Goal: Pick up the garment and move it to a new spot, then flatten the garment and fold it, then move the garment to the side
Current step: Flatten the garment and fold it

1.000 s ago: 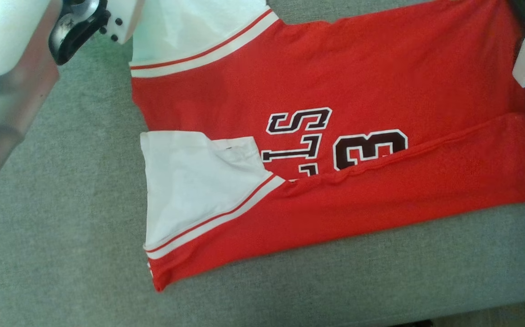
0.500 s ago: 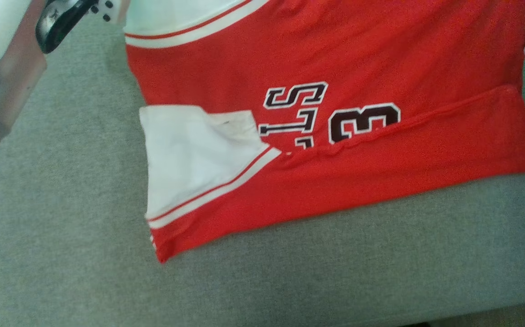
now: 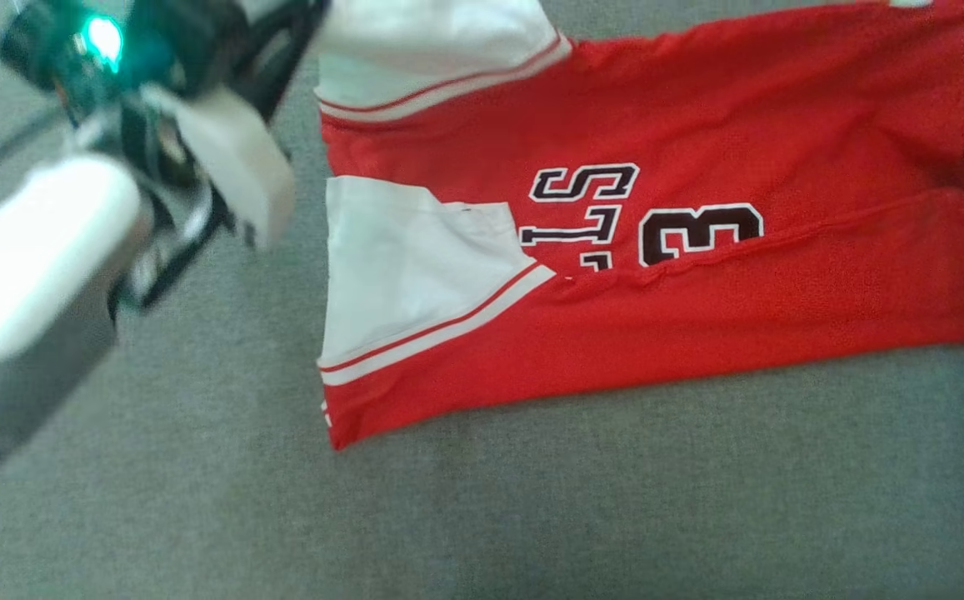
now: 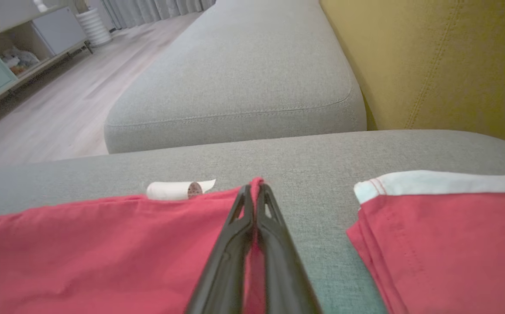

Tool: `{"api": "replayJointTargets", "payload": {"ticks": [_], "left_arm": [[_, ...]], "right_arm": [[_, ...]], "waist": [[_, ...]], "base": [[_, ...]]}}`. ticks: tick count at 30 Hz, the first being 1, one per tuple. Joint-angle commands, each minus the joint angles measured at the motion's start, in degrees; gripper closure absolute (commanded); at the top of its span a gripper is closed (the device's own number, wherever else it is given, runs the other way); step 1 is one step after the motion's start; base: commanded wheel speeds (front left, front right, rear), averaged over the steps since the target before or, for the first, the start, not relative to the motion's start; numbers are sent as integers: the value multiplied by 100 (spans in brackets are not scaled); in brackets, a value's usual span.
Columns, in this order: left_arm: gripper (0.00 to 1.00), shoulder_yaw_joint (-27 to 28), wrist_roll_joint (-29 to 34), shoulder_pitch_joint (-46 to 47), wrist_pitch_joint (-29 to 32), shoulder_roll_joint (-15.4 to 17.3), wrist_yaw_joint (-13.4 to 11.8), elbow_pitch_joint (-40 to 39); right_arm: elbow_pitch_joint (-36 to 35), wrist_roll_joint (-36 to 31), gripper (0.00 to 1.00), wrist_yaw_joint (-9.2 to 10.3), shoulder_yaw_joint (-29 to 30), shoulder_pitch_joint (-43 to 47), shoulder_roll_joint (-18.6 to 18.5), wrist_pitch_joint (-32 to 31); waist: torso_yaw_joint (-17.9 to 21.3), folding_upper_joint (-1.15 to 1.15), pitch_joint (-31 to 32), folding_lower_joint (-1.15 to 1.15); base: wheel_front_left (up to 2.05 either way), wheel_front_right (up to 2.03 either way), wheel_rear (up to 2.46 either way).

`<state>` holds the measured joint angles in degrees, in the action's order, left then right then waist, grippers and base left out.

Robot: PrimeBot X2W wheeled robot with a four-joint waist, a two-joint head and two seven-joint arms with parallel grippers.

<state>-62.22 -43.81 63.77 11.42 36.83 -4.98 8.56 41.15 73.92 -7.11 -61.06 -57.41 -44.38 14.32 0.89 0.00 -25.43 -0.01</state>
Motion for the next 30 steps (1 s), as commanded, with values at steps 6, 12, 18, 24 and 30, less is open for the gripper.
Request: {"api": "replayJointTargets", "payload": {"ticks": [6, 12, 18, 24, 30], "left_arm": [[100, 256, -102, -693, -220, 667, -699, -1121], [100, 186, -146, -1322, -411, 846, -1131, -1739], [100, 77, -203, -1896, -598, 931, -1472, -2151], [100, 4, -294, -2283, -691, 1019, -1657, -2309], [100, -82, -383, -2669, -903, 1018, -1744, -2340]], "right_arm": [[-280, -238, 100, -37, 677, 964, -352, 66], [-476, -467, 100, -37, 1288, 1692, -446, 67], [-736, -870, 100, -37, 1841, 2499, -425, 67], [-890, -1148, 100, -37, 2221, 3054, -328, 67], [-1073, -1456, 100, -37, 2741, 3547, -180, 67]], "waist": [[-141, 0, 173, 1], [-203, 0, 275, 1], [-224, 0, 428, 1], [-218, 0, 504, 1], [-199, 0, 534, 1]], "base": [[0, 0, 0], [0, 0, 0], [0, 0, 0], [0, 0, 0], [0, 0, 0]]}}
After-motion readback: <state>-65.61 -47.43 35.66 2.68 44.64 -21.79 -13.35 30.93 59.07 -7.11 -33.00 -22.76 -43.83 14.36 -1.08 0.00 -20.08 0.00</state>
